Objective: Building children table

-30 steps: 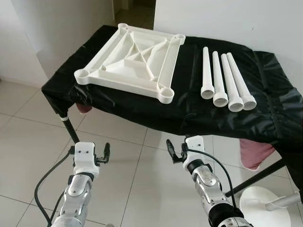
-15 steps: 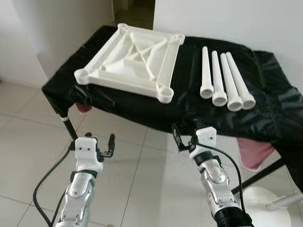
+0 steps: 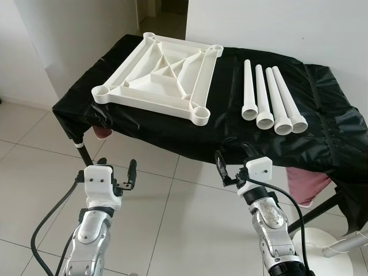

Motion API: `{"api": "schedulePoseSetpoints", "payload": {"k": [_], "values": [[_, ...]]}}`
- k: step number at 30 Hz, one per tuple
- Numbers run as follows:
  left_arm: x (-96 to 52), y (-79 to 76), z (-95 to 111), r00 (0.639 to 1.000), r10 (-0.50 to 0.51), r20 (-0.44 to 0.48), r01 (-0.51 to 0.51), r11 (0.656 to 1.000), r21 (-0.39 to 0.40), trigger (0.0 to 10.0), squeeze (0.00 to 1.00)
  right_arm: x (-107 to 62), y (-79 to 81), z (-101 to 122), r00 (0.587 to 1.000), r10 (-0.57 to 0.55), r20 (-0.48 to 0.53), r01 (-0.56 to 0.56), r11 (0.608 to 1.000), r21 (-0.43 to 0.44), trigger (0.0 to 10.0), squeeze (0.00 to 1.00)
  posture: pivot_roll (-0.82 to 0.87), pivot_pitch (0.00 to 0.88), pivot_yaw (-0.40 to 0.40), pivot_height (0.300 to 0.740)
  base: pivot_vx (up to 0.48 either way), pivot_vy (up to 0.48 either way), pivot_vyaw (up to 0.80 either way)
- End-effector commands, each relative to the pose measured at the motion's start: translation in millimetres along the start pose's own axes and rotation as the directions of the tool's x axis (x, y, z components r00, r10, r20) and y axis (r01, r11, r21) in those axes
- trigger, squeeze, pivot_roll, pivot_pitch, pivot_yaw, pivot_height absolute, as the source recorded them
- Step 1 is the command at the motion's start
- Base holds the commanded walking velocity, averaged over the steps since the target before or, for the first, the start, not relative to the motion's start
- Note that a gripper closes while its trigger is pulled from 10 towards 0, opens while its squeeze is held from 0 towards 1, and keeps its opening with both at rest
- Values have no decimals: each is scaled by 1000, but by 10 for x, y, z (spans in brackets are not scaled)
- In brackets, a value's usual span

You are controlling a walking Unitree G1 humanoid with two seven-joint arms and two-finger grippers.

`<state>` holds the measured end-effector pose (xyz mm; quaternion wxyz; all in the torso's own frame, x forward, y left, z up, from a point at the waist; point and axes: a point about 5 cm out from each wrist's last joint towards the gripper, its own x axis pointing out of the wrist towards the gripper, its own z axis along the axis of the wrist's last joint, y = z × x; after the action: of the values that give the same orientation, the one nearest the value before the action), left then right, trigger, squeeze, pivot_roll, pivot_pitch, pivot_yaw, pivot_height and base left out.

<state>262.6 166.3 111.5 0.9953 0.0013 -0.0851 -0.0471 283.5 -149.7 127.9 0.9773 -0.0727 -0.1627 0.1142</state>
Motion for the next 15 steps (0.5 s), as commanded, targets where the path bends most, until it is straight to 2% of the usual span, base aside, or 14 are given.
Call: {"api": "schedulePoseSetpoints", "payload": {"k": [1,3,4,6,7,13,14,15], "values": [[-15,-6,-5,1000,-9,-11,9,1000,1,10000,0,-12,5,-1,1000,-1,-9,1,1000,0,10000,0,37,49,-1,740,0,0,0],[24,-28,35,999,-38,-3,38,999,-6,10000,0,36,46,24,1000,-1,0,1,1000,19,10000,0,46,49,-3,740,0,0,0],[87,-9,105,998,-54,17,54,999,4,10000,0,71,132,65,1000,7,15,-8,1000,28,10000,0,44,51,2,740,0,0,0],[87,-9,105,998,-54,17,54,999,4,10000,0,71,132,65,1000,7,15,-8,1000,28,10000,0,44,51,2,740,0,0,0],[166,22,162,998,-55,37,54,998,12,10000,0,119,162,104,1000,5,29,-6,1000,27,10000,0,33,49,0,740,0,0,0],[221,47,205,997,-47,56,46,999,23,10000,0,154,164,130,999,4,38,-5,1000,19,10000,0,33,44,-5,740,0,0,0],[270,37,227,997,-39,70,39,999,12,10000,0,229,113,146,999,5,41,-5,1000,-2,10000,0,43,33,-22,740,296,0,0],[270,37,227,997,-39,70,39,999,12,10000,0,229,113,146,999,5,41,-5,1000,-2,10000,0,43,33,-22,740,296,0,0]]}}
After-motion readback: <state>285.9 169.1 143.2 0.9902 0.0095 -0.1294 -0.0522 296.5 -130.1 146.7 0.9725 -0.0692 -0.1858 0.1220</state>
